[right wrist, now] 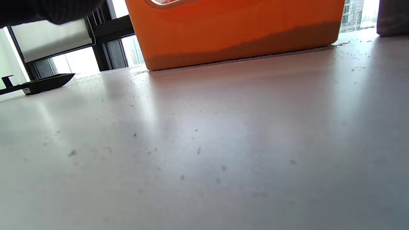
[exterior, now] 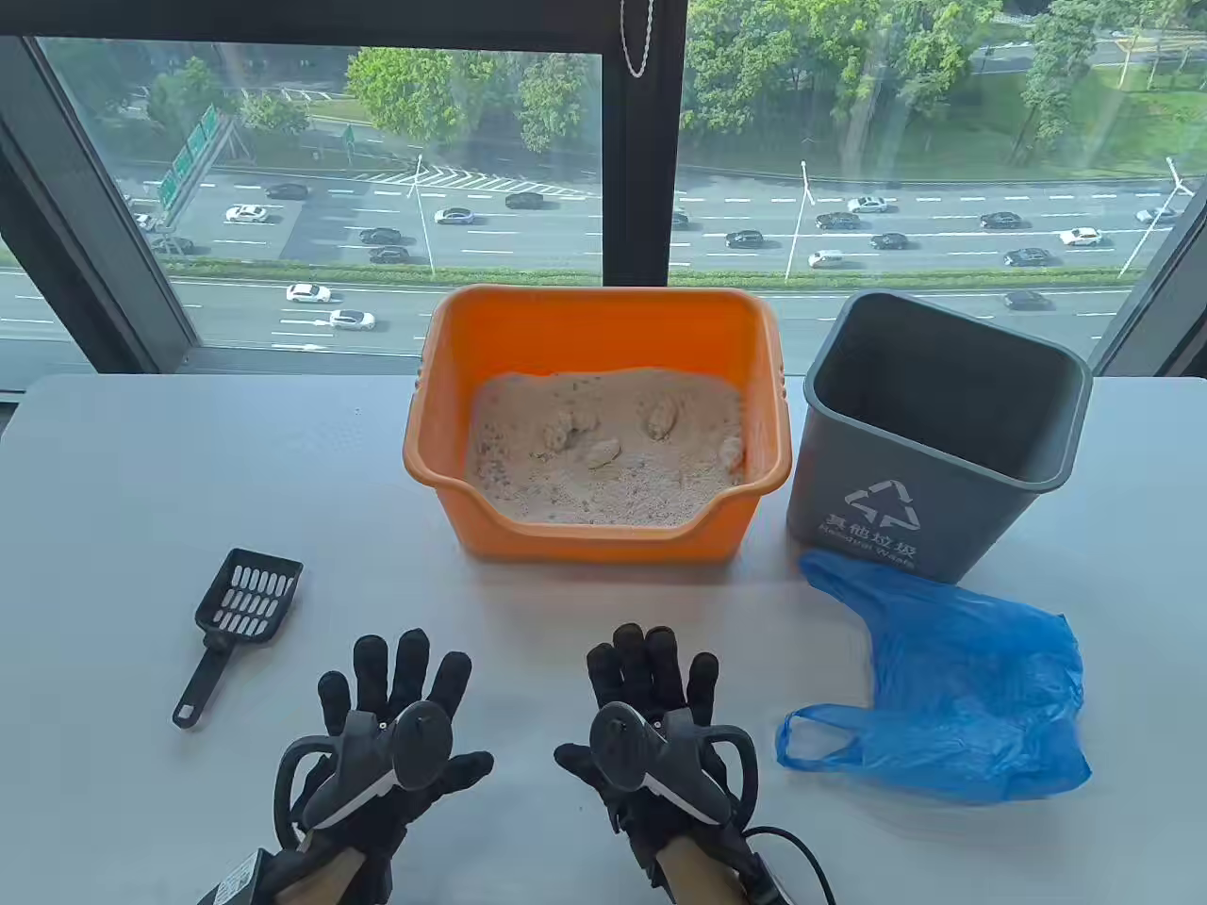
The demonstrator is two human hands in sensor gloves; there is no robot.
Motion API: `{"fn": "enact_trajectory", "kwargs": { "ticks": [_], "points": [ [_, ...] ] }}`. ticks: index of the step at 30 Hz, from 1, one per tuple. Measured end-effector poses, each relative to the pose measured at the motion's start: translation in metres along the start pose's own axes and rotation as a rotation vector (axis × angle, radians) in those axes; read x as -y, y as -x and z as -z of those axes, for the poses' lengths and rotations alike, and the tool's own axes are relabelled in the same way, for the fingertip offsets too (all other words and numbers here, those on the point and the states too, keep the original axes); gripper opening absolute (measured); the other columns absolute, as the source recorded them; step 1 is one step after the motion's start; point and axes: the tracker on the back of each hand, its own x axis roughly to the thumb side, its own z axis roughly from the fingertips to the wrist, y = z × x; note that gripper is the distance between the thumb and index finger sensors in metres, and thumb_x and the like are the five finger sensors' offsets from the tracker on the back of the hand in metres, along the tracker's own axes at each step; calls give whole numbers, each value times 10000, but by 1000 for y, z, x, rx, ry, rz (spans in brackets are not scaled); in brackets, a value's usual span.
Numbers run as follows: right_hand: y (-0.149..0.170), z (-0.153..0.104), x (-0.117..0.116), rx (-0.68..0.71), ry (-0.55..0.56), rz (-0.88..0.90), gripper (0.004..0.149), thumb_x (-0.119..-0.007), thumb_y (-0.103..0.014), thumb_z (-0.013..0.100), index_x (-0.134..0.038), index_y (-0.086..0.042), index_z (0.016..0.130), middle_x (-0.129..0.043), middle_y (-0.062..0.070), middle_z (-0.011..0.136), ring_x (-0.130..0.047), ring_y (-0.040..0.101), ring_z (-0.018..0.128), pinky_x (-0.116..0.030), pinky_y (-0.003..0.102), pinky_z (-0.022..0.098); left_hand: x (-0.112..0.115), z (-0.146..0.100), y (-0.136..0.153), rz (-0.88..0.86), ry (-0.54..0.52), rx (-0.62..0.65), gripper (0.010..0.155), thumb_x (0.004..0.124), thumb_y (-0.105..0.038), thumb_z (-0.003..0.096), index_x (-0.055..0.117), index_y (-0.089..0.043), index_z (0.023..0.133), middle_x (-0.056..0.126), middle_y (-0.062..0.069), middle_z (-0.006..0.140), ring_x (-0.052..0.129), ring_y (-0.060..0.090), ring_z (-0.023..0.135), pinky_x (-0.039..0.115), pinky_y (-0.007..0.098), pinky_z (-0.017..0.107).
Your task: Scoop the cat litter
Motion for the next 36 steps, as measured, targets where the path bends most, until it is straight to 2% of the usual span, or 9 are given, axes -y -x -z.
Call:
{"fn": "enact_trajectory", "kwargs": {
  "ticks": [12, 17, 21, 25, 27, 29, 30, 33, 36],
  "points": [
    [0, 1, -1, 1, -11, 13, 922, -657, -699, 368, -96, -342, 1007, 199, -65, 1024, 235, 208, 909, 68, 600, 667, 0, 0, -1, 2, 1, 1, 911, 388, -784, 287, -55, -503, 1032, -299, -122, 1041, -303, 317, 962, -66, 643, 645],
    [15, 0, 17, -66, 55, 28, 916, -674, -688, 368, -144, -341, 1029, 187, -45, 1043, 225, 241, 930, 15, 652, 689, -1, 0, 0, -13, -3, -5, 912, 395, -781, 291, -54, -504, 1034, -292, -122, 1047, -296, 314, 970, -66, 644, 646],
    [55, 0, 46, -215, 105, 115, 912, -697, -663, 378, -168, -327, 1042, 188, -32, 1047, 235, 248, 928, 39, 650, 678, -1, 0, 1, -19, -6, -13, 911, 400, -779, 294, -51, -504, 1035, -288, -123, 1049, -293, 313, 973, -65, 644, 646],
    [129, -4, 80, -477, 156, 210, 922, -731, -629, 389, -184, -295, 1052, 188, 0, 1049, 244, 280, 920, 59, 652, 662, -1, 2, 3, -29, 5, -18, 909, 403, -779, 298, -49, -503, 1037, -285, -123, 1052, -288, 314, 976, -64, 644, 646],
    [163, -7, 85, -606, 148, 227, 944, -772, -589, 388, -203, -242, 1057, 155, 65, 1063, 193, 365, 940, 45, 665, 654, -1, 2, 3, -29, 9, -18, 908, 403, -779, 299, -48, -503, 1037, -286, -124, 1051, -291, 314, 974, -65, 644, 647],
    [204, -13, 79, -782, 94, 241, 948, -785, -561, 401, -202, -205, 1058, 144, 106, 1064, 162, 405, 945, 37, 673, 648, -1, 1, 4, -26, 9, -21, 909, 404, -778, 300, -49, -503, 1037, -285, -123, 1052, -289, 315, 974, -64, 644, 646],
    [213, -15, 76, -823, 85, 247, 929, -790, -532, 415, -208, -200, 1058, 135, 121, 1065, 142, 419, 951, 32, 675, 648, -2, 1, 4, -26, 8, -22, 907, 405, -778, 300, -48, -504, 1037, -285, -123, 1052, -289, 314, 975, -64, 644, 646],
    [261, -22, 47, -1087, -39, 299, 834, -753, -442, 457, -230, -173, 1048, 92, 182, 1058, 62, 470, 961, 4, 680, 644, -1, 2, 4, -30, 0, -24, 906, 406, -777, 301, -47, -504, 1037, -282, -124, 1053, -287, 314, 976, -64, 644, 646],
    [287, -29, 19, -1169, -151, 503, 807, -740, -404, 470, -220, -175, 1042, 92, 187, 1053, 42, 477, 966, -9, 683, 649, -1, 2, 5, -33, 1, -29, 906, 408, -777, 302, -46, -505, 1038, -279, -123, 1055, -284, 314, 978, -64, 645, 645]
  ]
}}
